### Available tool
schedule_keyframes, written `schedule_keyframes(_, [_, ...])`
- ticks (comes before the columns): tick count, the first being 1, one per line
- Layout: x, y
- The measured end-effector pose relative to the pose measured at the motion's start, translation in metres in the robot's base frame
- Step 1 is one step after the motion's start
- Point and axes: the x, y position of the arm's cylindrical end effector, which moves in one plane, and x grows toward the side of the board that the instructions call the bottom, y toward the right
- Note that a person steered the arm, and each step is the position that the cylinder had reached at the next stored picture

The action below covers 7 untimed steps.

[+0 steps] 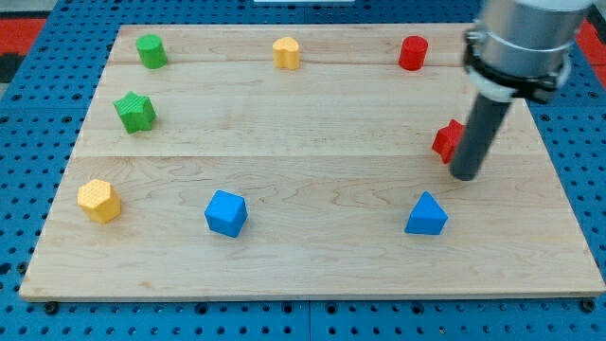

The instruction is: Push the red circle to the parallel left of the red star

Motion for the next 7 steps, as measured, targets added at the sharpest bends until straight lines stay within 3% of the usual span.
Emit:
schedule_keyframes(2, [-0.045, -0.008])
schedule_keyframes(3, [-0.044, 0.043])
schedule_keyframes(4, [-0.118, 0.043])
schedule_keyframes(5, [-0.144, 0.012])
schedule_keyframes(7, [-0.146, 0.01])
